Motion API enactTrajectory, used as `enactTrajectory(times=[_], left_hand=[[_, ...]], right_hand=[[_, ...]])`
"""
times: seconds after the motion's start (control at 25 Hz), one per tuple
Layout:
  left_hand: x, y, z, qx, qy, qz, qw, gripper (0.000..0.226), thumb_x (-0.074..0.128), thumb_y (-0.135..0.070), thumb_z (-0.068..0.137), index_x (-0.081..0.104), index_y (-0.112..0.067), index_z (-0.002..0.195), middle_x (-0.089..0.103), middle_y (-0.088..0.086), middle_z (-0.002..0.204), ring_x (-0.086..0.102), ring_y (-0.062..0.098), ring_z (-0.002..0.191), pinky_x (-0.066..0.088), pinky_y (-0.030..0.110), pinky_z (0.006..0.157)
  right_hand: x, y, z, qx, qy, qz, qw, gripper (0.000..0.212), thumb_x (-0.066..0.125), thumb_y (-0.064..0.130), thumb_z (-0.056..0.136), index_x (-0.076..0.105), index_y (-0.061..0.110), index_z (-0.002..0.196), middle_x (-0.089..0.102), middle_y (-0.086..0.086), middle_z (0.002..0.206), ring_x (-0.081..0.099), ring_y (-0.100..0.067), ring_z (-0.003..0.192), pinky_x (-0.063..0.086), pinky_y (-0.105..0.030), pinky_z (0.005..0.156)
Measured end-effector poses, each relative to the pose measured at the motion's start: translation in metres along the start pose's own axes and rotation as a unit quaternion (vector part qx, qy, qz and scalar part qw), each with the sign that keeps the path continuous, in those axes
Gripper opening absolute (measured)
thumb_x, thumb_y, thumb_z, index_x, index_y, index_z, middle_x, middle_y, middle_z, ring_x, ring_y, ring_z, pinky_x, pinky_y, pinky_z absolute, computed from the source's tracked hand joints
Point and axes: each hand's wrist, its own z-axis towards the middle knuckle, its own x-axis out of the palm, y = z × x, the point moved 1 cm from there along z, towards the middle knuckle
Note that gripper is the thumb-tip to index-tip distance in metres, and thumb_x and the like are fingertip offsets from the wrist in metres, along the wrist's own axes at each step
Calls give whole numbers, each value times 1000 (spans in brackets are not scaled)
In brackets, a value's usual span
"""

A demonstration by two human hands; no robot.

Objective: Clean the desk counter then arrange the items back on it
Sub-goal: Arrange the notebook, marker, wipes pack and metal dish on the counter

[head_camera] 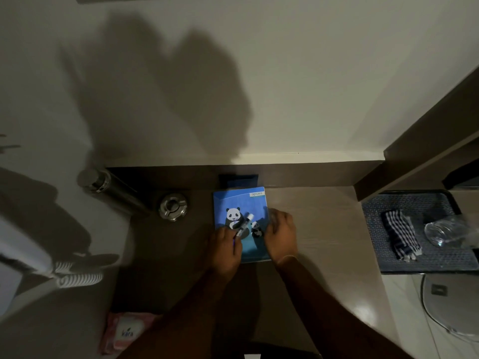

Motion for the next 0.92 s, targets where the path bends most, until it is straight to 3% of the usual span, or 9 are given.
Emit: enactTrajectory(times=[0.12, 0.2, 0.28, 0.4, 0.48, 0.56, 0.72, 0.88, 0.92], left_hand=[[5, -15, 5, 89, 22, 70, 993, 41, 22, -46, 100, 54, -29, 120, 54, -5, 129, 49, 16, 124, 33, 42, 112], [7, -22, 8, 107, 34, 64, 992, 41, 22, -47, 100, 53, -32, 124, 51, -8, 134, 45, 14, 130, 27, 44, 116], [10, -27, 8, 126, 56, 51, 989, 40, 26, -48, 100, 55, -36, 124, 49, -11, 139, 41, 13, 136, 23, 47, 119], [9, -30, 8, 109, 55, 28, 992, 43, 35, -52, 97, 49, -40, 135, 41, -11, 151, 31, 15, 146, 17, 51, 122], [6, -25, 4, 67, 46, 8, 997, 60, 40, -60, 94, 29, -43, 150, 25, -10, 163, 17, 16, 153, 14, 54, 124], [-1, -7, -6, 23, 30, -40, 998, 74, 44, -61, 94, 15, -38, 158, 11, -10, 169, 9, 15, 156, 13, 54, 125], [-22, 64, -52, -29, -21, -17, 999, 75, 39, -58, 94, 30, -20, 158, 24, 6, 167, 27, 29, 153, 25, 56, 122], [-40, 136, -119, -166, -47, 68, 983, 103, 18, -83, 83, 32, -12, 156, 34, 19, 161, 38, 43, 145, 29, 62, 116], [-41, 153, -137, -203, -40, 74, 976, 108, 22, -87, 80, 28, -12, 158, 33, 20, 161, 37, 44, 144, 29, 63, 116]], right_hand=[[-12, -15, -7, -187, 122, -171, 960, 59, 43, 38, 91, 48, 43, 150, 50, 9, 153, 45, -14, 139, 36, -39, 118], [-18, -29, -6, -174, 147, -297, 927, 45, 50, 47, 95, 62, 42, 137, 60, 9, 142, 55, -19, 132, 41, -42, 110], [-24, -38, 0, -160, 143, -347, 913, 32, 57, 51, 96, 73, 37, 121, 68, 6, 128, 65, -23, 118, 45, -37, 98], [-27, -40, 7, -141, 151, -285, 936, 25, 67, 45, 94, 78, 27, 108, 74, 3, 114, 71, -23, 100, 47, -29, 76], [-32, -36, 15, -53, 115, -187, 974, 21, 73, 43, 91, 77, 23, 99, 77, 1, 100, 73, -22, 91, 55, -31, 76], [-37, -33, 25, 48, 75, -135, 987, 21, 75, 42, 90, 75, 21, 93, 78, -2, 88, 74, -24, 86, 61, -37, 83], [-34, -39, 33, 123, 36, -99, 987, 24, 80, 32, 88, 74, 11, 97, 71, -6, 86, 71, -32, 94, 53, -36, 84], [-28, -42, 33, 122, 51, -117, 984, 28, 79, 36, 90, 68, 11, 99, 73, -10, 95, 69, -31, 94, 55, -39, 88], [-26, -42, 33, 122, 50, -118, 984, 30, 78, 39, 91, 67, 12, 99, 72, -9, 95, 68, -31, 94, 55, -39, 88]])
